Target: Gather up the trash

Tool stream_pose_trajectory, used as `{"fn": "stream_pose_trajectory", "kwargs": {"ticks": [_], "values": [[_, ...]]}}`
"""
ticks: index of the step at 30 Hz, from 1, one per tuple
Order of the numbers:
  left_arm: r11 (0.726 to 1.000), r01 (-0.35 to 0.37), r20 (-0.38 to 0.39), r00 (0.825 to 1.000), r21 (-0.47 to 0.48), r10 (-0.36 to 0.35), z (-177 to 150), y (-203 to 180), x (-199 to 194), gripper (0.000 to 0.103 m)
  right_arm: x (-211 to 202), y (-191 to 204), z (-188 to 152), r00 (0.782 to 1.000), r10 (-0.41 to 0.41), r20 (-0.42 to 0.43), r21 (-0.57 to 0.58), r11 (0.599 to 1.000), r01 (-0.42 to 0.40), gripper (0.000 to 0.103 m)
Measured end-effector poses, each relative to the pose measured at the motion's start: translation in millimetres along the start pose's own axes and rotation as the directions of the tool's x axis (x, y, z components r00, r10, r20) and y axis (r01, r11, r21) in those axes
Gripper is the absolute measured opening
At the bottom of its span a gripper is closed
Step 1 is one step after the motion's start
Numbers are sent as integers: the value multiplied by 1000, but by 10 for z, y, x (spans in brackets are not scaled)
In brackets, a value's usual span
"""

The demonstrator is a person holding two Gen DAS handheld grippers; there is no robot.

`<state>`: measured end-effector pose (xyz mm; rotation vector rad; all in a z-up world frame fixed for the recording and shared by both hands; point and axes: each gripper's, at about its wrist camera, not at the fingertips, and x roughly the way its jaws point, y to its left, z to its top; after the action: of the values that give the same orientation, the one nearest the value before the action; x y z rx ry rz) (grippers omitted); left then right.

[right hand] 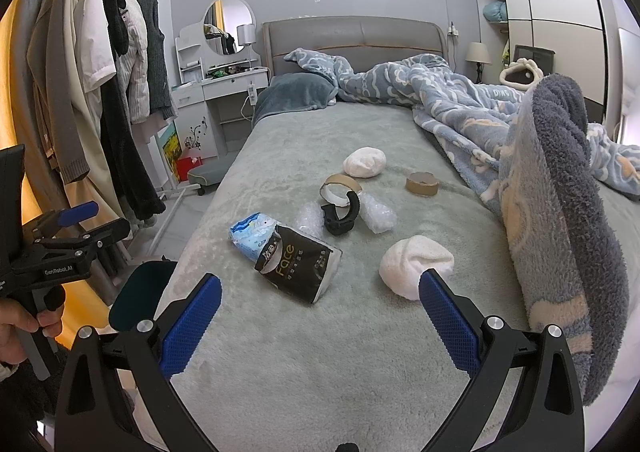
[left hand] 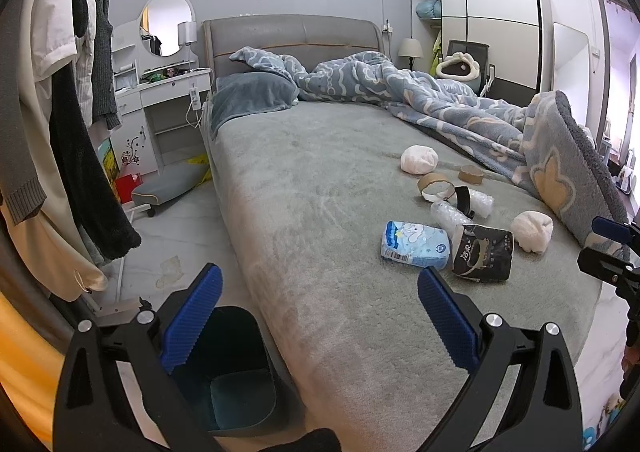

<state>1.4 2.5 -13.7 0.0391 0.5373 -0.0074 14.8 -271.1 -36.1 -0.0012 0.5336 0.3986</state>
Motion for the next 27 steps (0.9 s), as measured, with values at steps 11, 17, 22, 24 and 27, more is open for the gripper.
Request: {"fn": "stream_pose_trajectory", "kwargs": {"ticks": [11, 17, 22, 24, 27], "values": [[998, 59, -37, 998, 26, -58, -13, -16, 85, 100, 1, -83, -15, 1000, -14, -19, 10, 1000, 15, 100], [989, 147, -64, 987, 17, -145, -9, -72, 115, 100, 7, -115, 1, 999, -23, -28, 10, 1000, 23, 100], [984, 168, -63, 984, 53, -165, 16, -204, 152, 99, 47, -194, 24, 998, -38, -43, 20, 999, 39, 100], [979, 193, -69, 980, 63, -189, 37, -259, 172, 99, 65, -234, 31, 998, -44, -53, 24, 999, 46, 100], [972, 219, -81, 974, 84, -213, 54, -347, 212, 99, 110, -300, 46, 996, -43, -73, 25, 999, 45, 100]]}}
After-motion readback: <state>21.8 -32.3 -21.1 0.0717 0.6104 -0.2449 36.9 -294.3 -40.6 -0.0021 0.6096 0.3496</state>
